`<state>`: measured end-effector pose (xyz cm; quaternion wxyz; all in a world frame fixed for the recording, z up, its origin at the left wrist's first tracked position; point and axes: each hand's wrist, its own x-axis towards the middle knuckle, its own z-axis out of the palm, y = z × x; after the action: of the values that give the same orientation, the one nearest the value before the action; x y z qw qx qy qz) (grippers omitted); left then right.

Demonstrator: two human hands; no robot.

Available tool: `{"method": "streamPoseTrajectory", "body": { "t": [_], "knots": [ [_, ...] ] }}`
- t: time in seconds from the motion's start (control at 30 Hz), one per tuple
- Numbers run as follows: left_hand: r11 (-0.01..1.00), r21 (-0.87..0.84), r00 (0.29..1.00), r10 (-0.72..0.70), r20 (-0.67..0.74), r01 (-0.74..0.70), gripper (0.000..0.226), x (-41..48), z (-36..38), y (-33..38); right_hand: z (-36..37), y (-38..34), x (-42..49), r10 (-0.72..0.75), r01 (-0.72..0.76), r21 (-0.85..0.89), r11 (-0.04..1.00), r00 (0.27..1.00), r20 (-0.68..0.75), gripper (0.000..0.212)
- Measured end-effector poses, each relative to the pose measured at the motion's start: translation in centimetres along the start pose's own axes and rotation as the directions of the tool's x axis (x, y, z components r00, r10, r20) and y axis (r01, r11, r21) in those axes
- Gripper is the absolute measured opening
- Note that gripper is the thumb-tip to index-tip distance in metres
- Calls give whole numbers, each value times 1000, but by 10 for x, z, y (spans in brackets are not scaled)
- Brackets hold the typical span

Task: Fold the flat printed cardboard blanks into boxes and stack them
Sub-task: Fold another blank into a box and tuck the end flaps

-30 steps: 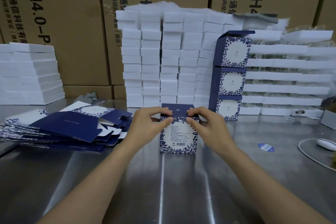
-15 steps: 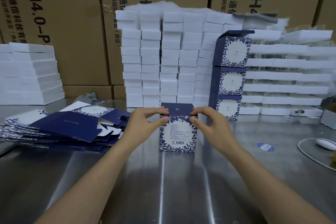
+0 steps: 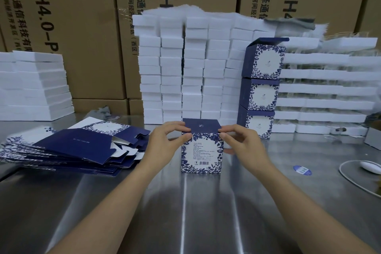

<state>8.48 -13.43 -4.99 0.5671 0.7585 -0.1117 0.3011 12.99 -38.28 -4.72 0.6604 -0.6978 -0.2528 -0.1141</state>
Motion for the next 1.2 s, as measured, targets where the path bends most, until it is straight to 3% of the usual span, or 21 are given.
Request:
{"method": "streamPoseTrajectory", "body": {
  "t": [0.07,0.13,0.23,0.3,0.47,0.67,0.73,0.87,1.1,1.2],
  "knots": [
    [998,3,998,-66,14,66,5,-1,2,2,2,-1,-1,10,-10,-6,1000,1000,-18,7],
    [990,-52,991,-127,50,129,13,-2,6,6,4,-3,-4,17,-18,-45,999,999,-28,12],
    [995,-62,997,-80,-9,79,8,-3,12,11,7,-7,-6,-48,44,-82,996,997,-54,13],
    [993,-113,999,-27,-27,24,27,-5,15,14,9,-9,-7,-113,105,-103,989,991,-77,8],
    [997,-37,997,64,41,-62,83,-10,18,11,8,-3,-11,-151,141,-201,969,988,-36,65],
    [925,340,978,116,173,-170,96,-19,17,-6,7,22,-10,-171,217,-518,827,976,135,95],
    [875,452,980,107,170,-174,87,-22,19,-12,8,30,-13,-135,240,-602,762,967,215,94],
    [853,502,988,92,126,-144,61,-23,23,-17,10,35,-14,-110,210,-660,721,976,190,81],
    [891,431,989,122,84,-146,36,-21,24,-3,15,27,-14,-265,278,-611,741,957,114,42],
    [862,453,973,206,100,-229,25,-21,21,8,16,19,-14,-318,326,-603,728,940,124,30]
  ]
}}
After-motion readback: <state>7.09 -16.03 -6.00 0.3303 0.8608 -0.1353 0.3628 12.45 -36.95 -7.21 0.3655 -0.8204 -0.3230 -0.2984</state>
